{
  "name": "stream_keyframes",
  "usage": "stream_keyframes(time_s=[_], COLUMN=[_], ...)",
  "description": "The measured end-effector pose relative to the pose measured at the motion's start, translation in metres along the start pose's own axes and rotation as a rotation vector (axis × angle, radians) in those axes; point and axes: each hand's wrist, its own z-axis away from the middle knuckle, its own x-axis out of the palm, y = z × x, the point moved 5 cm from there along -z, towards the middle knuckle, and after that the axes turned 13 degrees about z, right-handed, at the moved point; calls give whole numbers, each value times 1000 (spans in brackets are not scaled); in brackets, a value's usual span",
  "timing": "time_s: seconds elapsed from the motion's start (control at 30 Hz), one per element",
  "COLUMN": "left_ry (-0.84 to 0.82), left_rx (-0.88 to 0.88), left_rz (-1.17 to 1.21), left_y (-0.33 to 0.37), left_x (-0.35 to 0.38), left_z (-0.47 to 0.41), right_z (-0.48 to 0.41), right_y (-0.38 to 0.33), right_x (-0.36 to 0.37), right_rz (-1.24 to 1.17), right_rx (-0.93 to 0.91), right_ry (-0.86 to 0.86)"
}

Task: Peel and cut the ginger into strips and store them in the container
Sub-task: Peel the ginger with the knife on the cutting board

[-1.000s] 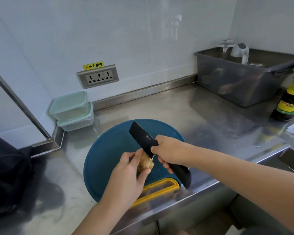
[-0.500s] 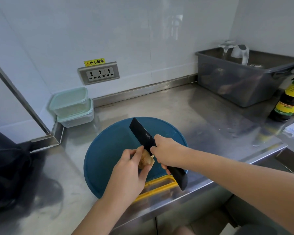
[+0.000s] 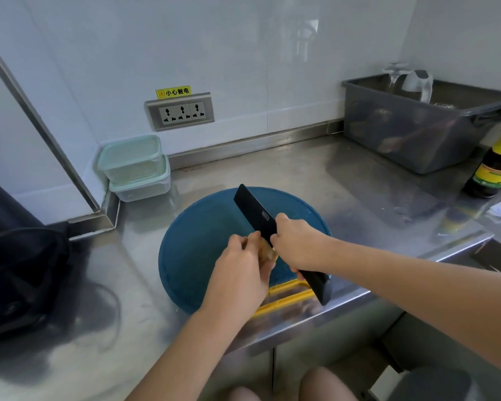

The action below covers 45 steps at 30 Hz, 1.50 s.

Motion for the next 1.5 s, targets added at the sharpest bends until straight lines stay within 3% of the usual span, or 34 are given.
stream_keyframes(time_s=[0.27, 0.37, 0.5, 0.77, 1.03, 1.3, 1.5], left_ry=[-65, -46, -2, -7, 11, 15, -22], left_rx=[47, 62, 62, 42, 43, 67, 97], left_rz=[-54, -45, -25, 80, 78, 13, -81], left_y=[0, 2, 4, -1, 3, 5, 7], left_x=[-4, -4, -1, -9, -6, -2, 0], left_z=[-6, -5, 1, 6, 7, 4, 3], right_z=[4, 4, 10, 9, 18, 9, 15], right_y=[-2, -2, -2, 0, 8, 5, 2], right_x=[8, 13, 17, 2, 17, 13, 13], right_rz=[-31, -36, -80, -250, -181, -89, -36], right_rx=[80, 128, 155, 200, 73, 108, 105], right_ry=[45, 6, 77, -113, 103, 19, 88])
